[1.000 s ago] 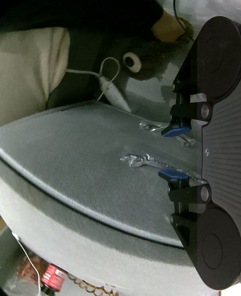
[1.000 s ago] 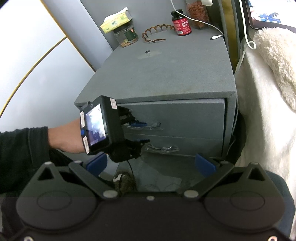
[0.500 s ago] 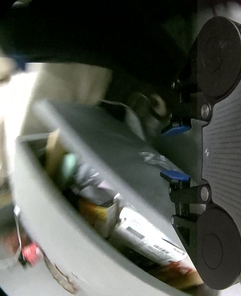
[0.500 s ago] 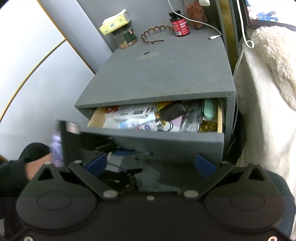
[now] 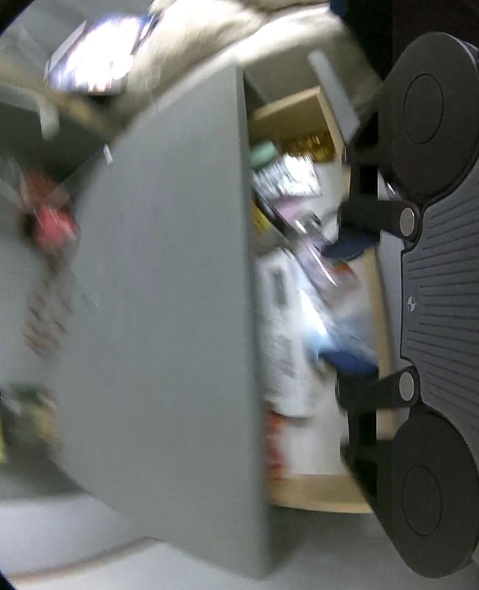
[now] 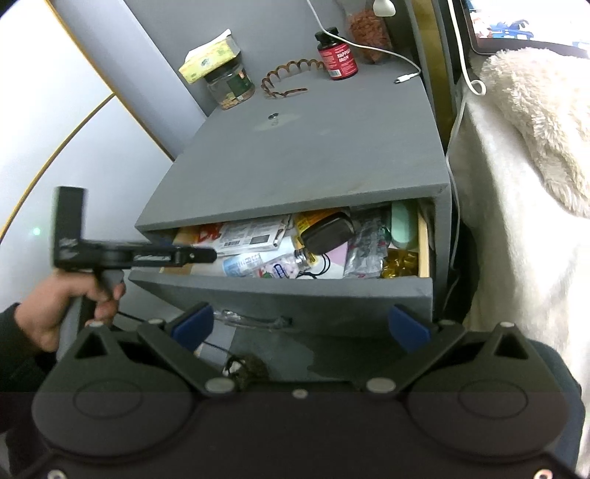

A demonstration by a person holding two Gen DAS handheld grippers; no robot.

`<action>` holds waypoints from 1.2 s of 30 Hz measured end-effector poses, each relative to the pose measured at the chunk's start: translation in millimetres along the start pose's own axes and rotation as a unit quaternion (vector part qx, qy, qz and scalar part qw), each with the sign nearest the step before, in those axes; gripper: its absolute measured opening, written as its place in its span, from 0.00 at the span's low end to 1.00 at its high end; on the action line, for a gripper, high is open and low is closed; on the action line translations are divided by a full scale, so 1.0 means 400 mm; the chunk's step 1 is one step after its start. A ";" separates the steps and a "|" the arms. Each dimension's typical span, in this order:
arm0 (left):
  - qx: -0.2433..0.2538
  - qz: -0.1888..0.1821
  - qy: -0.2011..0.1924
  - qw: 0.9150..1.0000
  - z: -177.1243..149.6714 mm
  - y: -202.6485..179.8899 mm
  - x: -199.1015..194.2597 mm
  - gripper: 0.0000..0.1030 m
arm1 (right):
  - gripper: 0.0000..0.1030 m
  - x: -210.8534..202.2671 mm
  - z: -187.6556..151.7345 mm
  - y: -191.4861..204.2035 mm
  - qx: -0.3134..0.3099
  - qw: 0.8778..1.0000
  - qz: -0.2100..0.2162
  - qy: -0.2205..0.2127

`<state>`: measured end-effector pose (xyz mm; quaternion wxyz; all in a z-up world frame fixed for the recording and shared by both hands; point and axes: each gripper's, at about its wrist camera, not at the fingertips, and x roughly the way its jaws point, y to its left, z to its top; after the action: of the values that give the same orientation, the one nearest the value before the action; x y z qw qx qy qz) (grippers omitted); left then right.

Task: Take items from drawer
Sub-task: 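Grasp the upper drawer handle with the left tool and pull it open, then release the handle with the left tool while the right tool reaches into the drawer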

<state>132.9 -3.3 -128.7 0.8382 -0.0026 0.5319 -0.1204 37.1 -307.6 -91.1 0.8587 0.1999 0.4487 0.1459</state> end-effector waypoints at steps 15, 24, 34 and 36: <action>0.059 -0.015 0.035 0.998 -0.039 -0.045 -0.017 0.00 | 1.00 0.012 0.009 0.024 -0.014 0.998 -0.058 0.008; 0.009 -0.067 0.017 0.998 -0.041 0.032 -0.033 0.24 | 1.00 0.056 0.065 0.146 -0.145 0.988 -0.054 0.021; -0.046 -0.041 -0.154 0.986 0.009 0.213 -0.205 0.79 | 0.99 0.406 0.084 0.375 -0.368 0.917 0.022 0.151; -0.067 -0.054 -0.167 0.982 0.014 0.232 -0.207 0.79 | 0.99 0.469 0.083 0.411 -0.400 0.900 0.022 0.171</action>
<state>122.8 103.2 -64.8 0.9055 -0.1074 0.3901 -0.1279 157.0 -89.8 -129.8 0.7729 -0.1789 0.4879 0.3640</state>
